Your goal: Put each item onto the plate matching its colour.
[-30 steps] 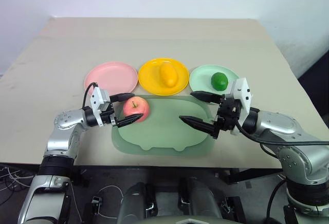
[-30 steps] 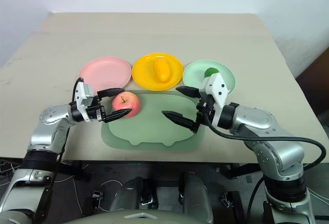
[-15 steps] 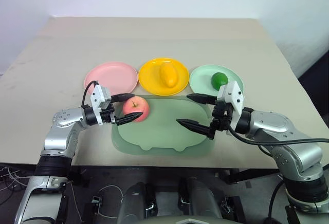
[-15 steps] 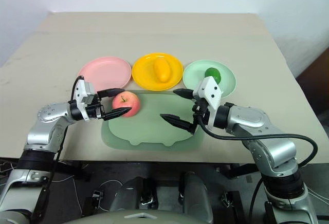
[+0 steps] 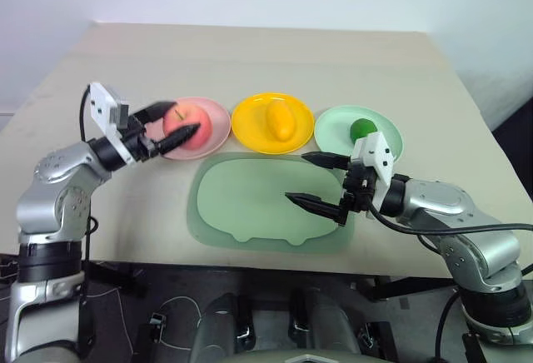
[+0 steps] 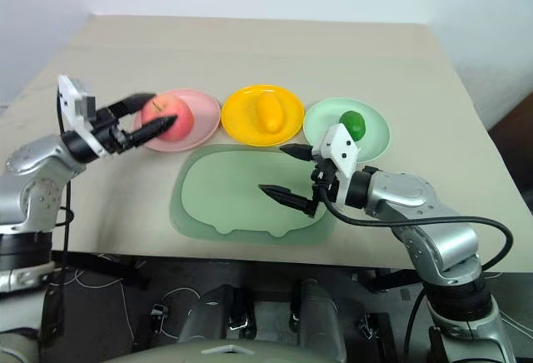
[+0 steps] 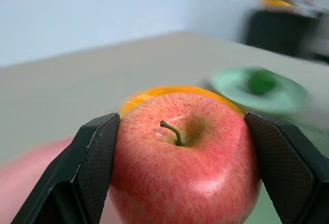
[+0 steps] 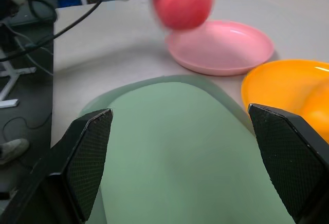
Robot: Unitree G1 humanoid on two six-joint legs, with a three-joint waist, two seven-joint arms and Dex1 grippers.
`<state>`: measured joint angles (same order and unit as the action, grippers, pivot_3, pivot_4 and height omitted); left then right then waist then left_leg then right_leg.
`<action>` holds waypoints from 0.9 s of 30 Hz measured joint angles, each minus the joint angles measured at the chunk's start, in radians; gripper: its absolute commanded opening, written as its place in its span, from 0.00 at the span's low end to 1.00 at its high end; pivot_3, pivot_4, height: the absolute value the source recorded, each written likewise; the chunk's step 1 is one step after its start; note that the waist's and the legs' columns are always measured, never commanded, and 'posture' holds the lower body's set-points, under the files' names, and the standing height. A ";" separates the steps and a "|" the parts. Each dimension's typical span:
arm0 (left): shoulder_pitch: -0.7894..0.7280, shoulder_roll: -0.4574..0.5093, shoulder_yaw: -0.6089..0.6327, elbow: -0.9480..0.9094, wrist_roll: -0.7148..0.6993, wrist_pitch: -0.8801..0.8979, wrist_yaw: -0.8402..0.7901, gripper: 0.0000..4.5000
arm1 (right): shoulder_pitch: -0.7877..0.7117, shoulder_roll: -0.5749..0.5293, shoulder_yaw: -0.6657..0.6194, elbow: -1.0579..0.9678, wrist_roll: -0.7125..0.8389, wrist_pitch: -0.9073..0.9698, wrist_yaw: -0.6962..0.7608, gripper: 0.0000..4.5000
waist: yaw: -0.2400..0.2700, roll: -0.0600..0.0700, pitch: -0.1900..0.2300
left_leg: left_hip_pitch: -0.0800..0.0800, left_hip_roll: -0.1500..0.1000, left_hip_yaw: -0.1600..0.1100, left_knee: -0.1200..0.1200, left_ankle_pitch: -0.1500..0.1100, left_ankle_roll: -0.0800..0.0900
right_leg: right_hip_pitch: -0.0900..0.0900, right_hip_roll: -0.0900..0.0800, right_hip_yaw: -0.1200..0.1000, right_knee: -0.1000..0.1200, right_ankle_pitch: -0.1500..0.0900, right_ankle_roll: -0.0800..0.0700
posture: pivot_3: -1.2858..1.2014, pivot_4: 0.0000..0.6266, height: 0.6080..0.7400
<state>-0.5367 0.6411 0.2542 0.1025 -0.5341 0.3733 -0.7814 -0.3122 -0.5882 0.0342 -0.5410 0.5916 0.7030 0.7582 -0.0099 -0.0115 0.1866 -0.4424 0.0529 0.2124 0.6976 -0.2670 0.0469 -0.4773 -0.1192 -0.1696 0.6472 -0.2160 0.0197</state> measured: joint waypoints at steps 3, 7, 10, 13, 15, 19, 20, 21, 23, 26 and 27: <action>-0.039 -0.028 -0.016 0.106 0.102 -0.048 0.110 0.81 | -0.016 0.012 0.015 0.023 -0.010 -0.016 -0.006 1.00 | -0.002 0.000 0.000 | 0.000 -0.001 0.000 0.000 -0.001 0.001 | 0.000 0.000 0.000 0.000 0.003 -0.001 | 0.52 0.24 0.67; -0.040 -0.066 -0.050 0.237 0.216 -0.145 0.191 0.81 | -0.020 0.018 0.025 0.055 -0.034 -0.037 -0.006 1.00 | -0.002 -0.001 0.000 | -0.001 0.000 0.000 0.000 -0.001 0.001 | -0.001 0.000 0.000 0.001 0.004 0.000 | 0.52 0.24 0.67; -0.040 -0.092 -0.062 0.276 0.251 -0.179 0.217 0.81 | -0.019 0.026 0.038 0.077 -0.052 -0.054 -0.007 1.00 | -0.002 -0.001 0.000 | -0.001 0.000 0.000 0.000 -0.001 0.001 | -0.002 0.000 0.000 0.001 0.004 0.000 | 0.52 0.24 0.67; -0.043 -0.102 -0.082 0.319 0.296 -0.239 0.240 0.81 | -0.020 0.029 0.038 0.089 -0.060 -0.070 -0.004 1.00 | -0.002 -0.001 0.000 | -0.001 0.000 0.000 0.000 -0.001 0.001 | -0.001 0.000 0.000 0.001 0.004 0.000 | 0.52 0.24 0.67; -0.058 -0.112 -0.082 0.361 0.308 -0.265 0.245 0.81 | -0.020 0.029 0.038 0.109 -0.068 -0.082 0.001 1.00 | -0.001 -0.001 0.000 | -0.001 0.000 0.000 0.000 -0.001 0.001 | -0.001 0.000 0.000 0.001 0.003 0.000 | 0.52 0.24 0.67; -0.123 -0.130 -0.082 0.475 0.312 -0.308 0.240 0.81 | -0.019 0.029 0.039 0.141 -0.088 -0.116 0.014 1.00 | -0.001 -0.001 0.000 | -0.001 0.000 0.000 0.001 -0.001 0.001 | -0.001 0.000 -0.001 0.001 0.003 0.000 | 0.52 0.24 0.67; -0.145 -0.131 -0.082 0.511 0.314 -0.318 0.233 0.81 | -0.019 0.029 0.039 0.147 -0.092 -0.123 0.016 1.00 | -0.002 -0.001 0.000 | -0.001 0.000 0.000 0.001 -0.001 0.001 | -0.001 0.000 -0.001 0.001 0.004 0.000 | 0.52 0.24 0.67; -0.153 -0.132 -0.081 0.523 0.314 -0.322 0.228 0.81 | -0.019 0.030 0.039 0.149 -0.095 -0.126 0.016 1.00 | -0.002 -0.001 0.000 | -0.001 0.000 0.000 0.001 -0.001 0.001 | -0.001 0.000 -0.001 0.001 0.004 0.000 | 0.52 0.24 0.67; -0.177 -0.145 -0.075 0.559 0.304 -0.325 0.212 0.96 | -0.018 0.032 0.039 0.153 -0.097 -0.130 0.016 1.00 | -0.003 -0.001 0.000 | -0.001 0.000 0.000 0.001 -0.001 0.001 | -0.001 0.000 -0.001 0.001 0.004 0.000 | 0.52 0.24 0.67; -0.184 -0.158 -0.073 0.582 0.293 -0.329 0.181 0.99 | -0.018 0.038 0.044 0.151 -0.098 -0.131 0.015 1.00 | -0.003 -0.001 0.000 | -0.001 0.000 0.000 0.001 -0.001 0.002 | -0.001 0.000 -0.001 0.002 0.004 0.000 | 0.52 0.24 0.67; -0.184 -0.164 -0.071 0.584 0.285 -0.331 0.174 0.99 | -0.018 0.038 0.044 0.151 -0.098 -0.131 0.015 1.00 | -0.004 -0.001 0.000 | -0.001 0.000 0.000 0.001 -0.001 0.002 | -0.001 0.000 -0.001 0.002 0.004 0.000 | 0.52 0.24 0.67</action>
<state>-0.7211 0.4775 0.1831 0.6863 -0.2490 0.0422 -0.6071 -0.3305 -0.5501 0.0781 -0.3899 0.4936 0.5725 0.7731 -0.0134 -0.0126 0.1868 -0.4435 0.0527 0.2126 0.6986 -0.2676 0.0484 -0.4783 -0.1191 -0.1703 0.6488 -0.2123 0.0200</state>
